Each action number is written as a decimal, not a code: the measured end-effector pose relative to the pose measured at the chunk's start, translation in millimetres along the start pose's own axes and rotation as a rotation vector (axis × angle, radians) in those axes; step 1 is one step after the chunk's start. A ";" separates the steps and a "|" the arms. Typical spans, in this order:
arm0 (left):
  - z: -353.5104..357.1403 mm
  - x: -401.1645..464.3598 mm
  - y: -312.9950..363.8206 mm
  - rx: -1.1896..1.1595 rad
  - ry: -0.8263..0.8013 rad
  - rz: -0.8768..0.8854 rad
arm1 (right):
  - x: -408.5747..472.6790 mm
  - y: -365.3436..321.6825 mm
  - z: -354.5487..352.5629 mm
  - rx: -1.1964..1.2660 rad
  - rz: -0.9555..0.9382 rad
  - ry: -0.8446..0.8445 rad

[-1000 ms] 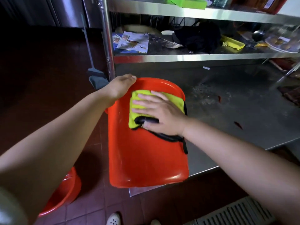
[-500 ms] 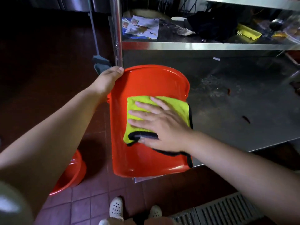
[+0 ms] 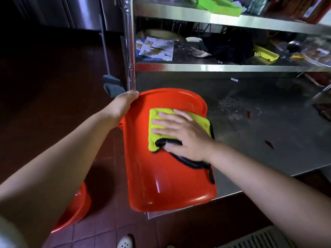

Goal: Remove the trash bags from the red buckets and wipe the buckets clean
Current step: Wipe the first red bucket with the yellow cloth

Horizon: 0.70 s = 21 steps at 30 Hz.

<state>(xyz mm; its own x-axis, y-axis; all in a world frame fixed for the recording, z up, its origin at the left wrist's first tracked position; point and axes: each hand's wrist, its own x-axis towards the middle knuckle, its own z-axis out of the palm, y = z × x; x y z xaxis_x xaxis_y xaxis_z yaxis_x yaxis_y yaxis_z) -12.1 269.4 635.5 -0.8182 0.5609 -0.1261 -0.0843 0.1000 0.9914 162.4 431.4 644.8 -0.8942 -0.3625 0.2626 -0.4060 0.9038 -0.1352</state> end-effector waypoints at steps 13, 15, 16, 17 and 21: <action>-1.7 -7.2 -28.1 -0.040 0.088 0.100 | 3.3 -4.4 1.0 -0.007 0.144 0.023; -4.7 -9.9 -32.7 -0.025 0.149 0.083 | -25.0 -25.6 4.0 0.018 0.091 0.017; -7.0 -11.0 -33.0 0.018 0.189 0.063 | -39.9 -36.4 6.2 0.032 0.070 0.010; -8.2 -12.2 -30.7 0.072 0.227 0.053 | -53.6 -46.2 8.2 0.038 0.051 0.000; 14.9 -14.8 3.4 0.444 0.314 0.262 | -79.1 -69.3 13.2 -0.029 -0.045 -0.060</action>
<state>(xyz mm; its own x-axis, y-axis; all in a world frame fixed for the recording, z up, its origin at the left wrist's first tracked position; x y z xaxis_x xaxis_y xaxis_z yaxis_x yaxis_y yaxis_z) 8.2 273.6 640.3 -0.9143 0.3504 0.2032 0.3325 0.3628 0.8705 258.8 394.4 620.8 -0.8854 -0.4147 0.2098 -0.4409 0.8923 -0.0971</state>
